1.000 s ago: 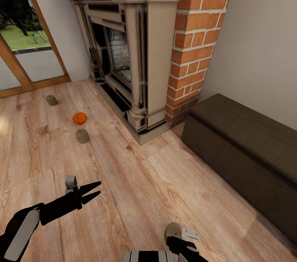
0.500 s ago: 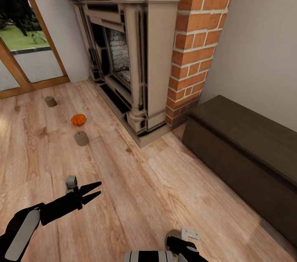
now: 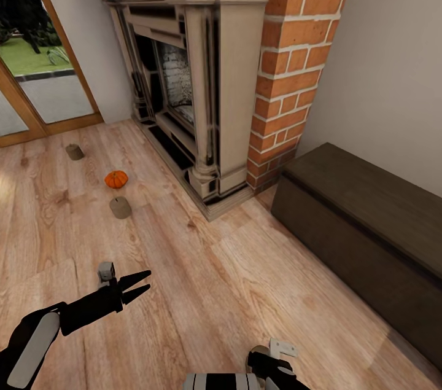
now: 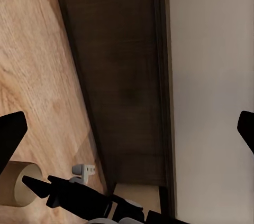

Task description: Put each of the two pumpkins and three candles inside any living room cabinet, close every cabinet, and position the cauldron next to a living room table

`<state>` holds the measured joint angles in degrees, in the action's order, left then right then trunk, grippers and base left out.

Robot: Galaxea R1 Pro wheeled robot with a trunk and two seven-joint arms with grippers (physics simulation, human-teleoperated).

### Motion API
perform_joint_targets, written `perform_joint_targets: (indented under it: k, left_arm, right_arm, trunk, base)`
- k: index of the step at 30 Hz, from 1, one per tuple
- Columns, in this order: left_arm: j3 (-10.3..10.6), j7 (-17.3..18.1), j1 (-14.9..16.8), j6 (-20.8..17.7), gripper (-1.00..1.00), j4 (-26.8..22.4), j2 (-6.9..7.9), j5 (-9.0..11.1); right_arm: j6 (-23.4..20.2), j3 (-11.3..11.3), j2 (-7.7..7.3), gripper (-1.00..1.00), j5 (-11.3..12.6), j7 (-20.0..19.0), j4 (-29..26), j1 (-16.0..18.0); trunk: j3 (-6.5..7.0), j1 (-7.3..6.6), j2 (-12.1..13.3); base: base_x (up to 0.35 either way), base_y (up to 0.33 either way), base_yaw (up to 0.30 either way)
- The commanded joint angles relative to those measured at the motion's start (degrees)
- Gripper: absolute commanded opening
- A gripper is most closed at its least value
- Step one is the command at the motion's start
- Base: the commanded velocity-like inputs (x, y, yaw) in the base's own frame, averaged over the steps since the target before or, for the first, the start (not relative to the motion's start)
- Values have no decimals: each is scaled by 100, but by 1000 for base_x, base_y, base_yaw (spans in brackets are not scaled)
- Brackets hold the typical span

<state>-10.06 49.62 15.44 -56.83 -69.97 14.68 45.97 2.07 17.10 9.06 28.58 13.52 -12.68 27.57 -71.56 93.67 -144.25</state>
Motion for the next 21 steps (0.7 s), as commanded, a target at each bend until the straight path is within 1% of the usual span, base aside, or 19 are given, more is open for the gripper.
perform_joint_targets:
  k: [1, 11, 15, 21]
  left_arm:
    - [-4, 23, 3, -21, 100, 1, 0, -10]
    - [-13, 25, 3, -21, 100, 1, 9, -10]
    - [-14, 23, 3, -21, 100, 1, 9, -10]
    - [-14, 25, 3, -21, 100, 1, 9, -10]
  right_arm:
    - [22, 48, -1, 100, 60, 28, 2, 3]
    - [22, 48, -1, 100, 60, 28, 2, 3]
    - [22, 48, -1, 100, 60, 28, 3, 3]
    - [21, 48, -1, 100, 60, 28, 2, 3]
  trunk:
    - [-4, -1, -2]
    - [-4, -1, -2]
    - [-4, -1, -2]
    - [-4, -1, -2]
  base:
    - [0, 0, 0]
    - [0, 2, 0]
    - [0, 104, 0]
    - [0, 21, 0]
